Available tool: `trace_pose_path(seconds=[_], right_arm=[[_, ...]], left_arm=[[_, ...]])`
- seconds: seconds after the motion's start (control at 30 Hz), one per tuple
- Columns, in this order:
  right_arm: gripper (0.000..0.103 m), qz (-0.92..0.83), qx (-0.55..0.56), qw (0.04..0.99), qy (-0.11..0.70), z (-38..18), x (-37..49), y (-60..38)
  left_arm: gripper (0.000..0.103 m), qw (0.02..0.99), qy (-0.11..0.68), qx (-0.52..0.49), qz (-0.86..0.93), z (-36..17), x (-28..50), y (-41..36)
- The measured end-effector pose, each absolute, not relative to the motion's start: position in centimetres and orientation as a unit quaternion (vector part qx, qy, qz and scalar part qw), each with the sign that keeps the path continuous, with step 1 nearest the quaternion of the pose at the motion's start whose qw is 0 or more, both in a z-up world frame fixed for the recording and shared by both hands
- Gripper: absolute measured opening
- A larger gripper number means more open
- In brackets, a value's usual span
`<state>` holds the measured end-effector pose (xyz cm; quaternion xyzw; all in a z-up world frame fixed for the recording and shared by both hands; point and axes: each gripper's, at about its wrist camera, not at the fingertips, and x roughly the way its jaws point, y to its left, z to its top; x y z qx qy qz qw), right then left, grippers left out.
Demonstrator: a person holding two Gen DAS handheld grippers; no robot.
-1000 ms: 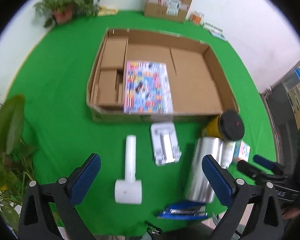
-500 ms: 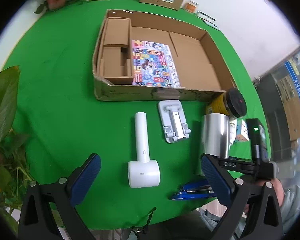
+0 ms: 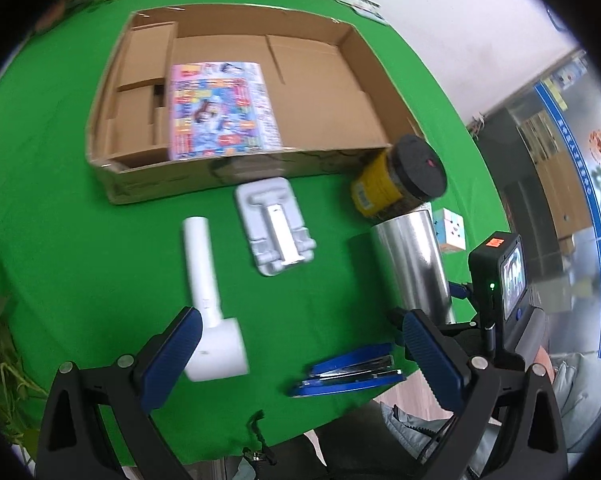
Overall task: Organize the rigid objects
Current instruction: 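Grasp the silver metal cup with the right tool and lift it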
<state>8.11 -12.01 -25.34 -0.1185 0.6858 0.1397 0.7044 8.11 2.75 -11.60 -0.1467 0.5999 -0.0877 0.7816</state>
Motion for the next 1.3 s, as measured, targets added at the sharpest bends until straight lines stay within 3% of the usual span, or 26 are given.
trace_pose_path(seconds=[0.17, 0.4, 0.6, 0.67, 0.73, 0.8, 0.9, 1.07, 1.13, 1.3], right_arm=[[0.085, 0.175, -0.107, 0.701, 0.683, -25.3, 7.2, -14.0], [0.084, 0.227, -0.1, 0.685, 0.685, -25.0, 5.8, -17.8], [0.086, 0.275, -0.043, 0.656, 0.701, -25.7, 6.4, -22.0], [0.089, 0.296, 0.0, 0.663, 0.687, -25.0, 6.4, -23.5], [0.098, 0.3, 0.04, 0.666, 0.681, -24.6, 6.9, -25.2], [0.098, 0.307, 0.062, 0.661, 0.682, -24.6, 7.2, -26.1], [0.098, 0.327, 0.075, 0.643, 0.688, -25.3, 7.5, -26.5], [0.088, 0.336, 0.077, 0.615, 0.709, -27.5, 6.6, -25.5], [0.086, 0.338, 0.072, 0.62, 0.704, -27.7, 6.5, -24.9], [0.083, 0.333, 0.064, 0.633, 0.696, -26.7, 6.8, -24.6]], left_arm=[[0.1, 0.765, 0.613, -0.168, -0.1, -13.0, 9.6, -0.8], [0.1, 0.704, 0.629, -0.299, -0.14, -17.8, 12.5, -6.6], [0.1, 0.663, 0.666, -0.316, -0.134, -22.4, 14.4, -11.1], [0.1, 0.657, 0.675, -0.308, -0.132, -23.2, 14.9, -11.9], [0.097, 0.649, 0.682, -0.312, -0.131, -24.1, 14.9, -12.1], [0.097, 0.64, 0.69, -0.313, -0.127, -24.9, 14.7, -12.6], [0.093, 0.628, 0.699, -0.319, -0.124, -25.7, 14.3, -12.8], [0.092, 0.613, 0.699, -0.346, -0.125, -26.4, 13.9, -12.7], [0.085, 0.615, 0.694, -0.35, -0.131, -26.5, 13.9, -12.9], [0.085, 0.636, 0.679, -0.342, -0.134, -24.9, 13.8, -12.5]])
